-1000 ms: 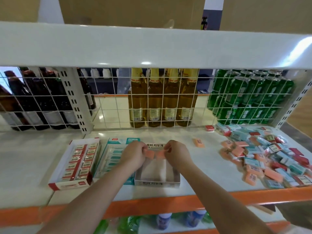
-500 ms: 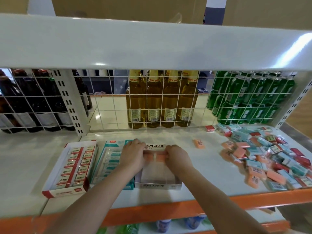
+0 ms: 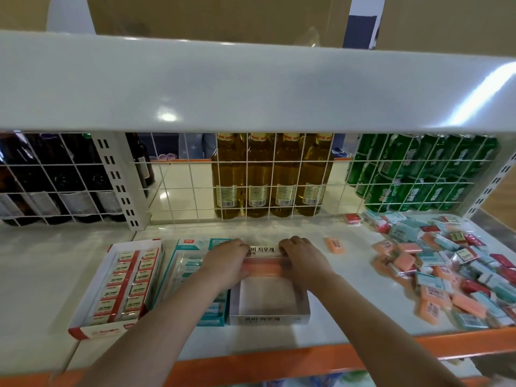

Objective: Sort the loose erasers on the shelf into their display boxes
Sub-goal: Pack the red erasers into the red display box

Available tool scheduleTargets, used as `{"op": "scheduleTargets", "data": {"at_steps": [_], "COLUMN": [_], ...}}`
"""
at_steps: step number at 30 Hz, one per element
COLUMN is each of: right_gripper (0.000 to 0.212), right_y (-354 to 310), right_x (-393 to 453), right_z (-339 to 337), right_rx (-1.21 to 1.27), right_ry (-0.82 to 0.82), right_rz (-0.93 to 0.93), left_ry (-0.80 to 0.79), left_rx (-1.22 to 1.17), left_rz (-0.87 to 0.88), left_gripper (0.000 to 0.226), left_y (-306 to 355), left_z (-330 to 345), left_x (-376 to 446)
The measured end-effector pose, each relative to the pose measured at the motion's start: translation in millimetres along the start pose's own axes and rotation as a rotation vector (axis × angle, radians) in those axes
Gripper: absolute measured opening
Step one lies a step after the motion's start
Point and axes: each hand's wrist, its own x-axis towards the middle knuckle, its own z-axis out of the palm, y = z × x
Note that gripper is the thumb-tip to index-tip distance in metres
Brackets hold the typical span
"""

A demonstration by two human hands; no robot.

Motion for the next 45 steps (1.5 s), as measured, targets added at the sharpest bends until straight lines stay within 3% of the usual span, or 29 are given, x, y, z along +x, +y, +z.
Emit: {"op": "scheduleTargets", "data": {"at_steps": [6,12,19,30,38,45], "right_gripper": [0.047,0.048,0.036,0.048,0.038,0.019], "right_y": [-0.3,9.8,60.2,103.4,116.2,127.5], "right_x": [2.6,-1.5,-12.9,3.1,9.3,0.5], "right_z": [3.6,-0.1,-12.1,-4.5,-3.2,-25.5], "right_rx": [-0.015,0.113,0.195,0.182,0.244,0.096], "right_ry": [0.021,0.045,0.169,0.101,0.127,0.088], "right_rz": [-0.006,0.026,0.263,0.543,0.488,0.37], "left_ry": [-0.003,0.016,0.026,0.011,0.058,0.081], "left_rx": [0.085,0.021,-0.095,-0.199,-0.242,-0.287], "left_rz": [0.028,0.026,0.065,0.048,0.023,0.001], "left_gripper": [0.048,0.048,0.041,0.032,0.032,0.031], "left_y": [0.7,2.8,24.6,67.8,81.2,96.3], "left_z": [-0.7,-2.6,-9.7,0.2,2.1,3.7], "left_x": [1.3,-0.4,12.2,34.5,50.2,66.8]}}
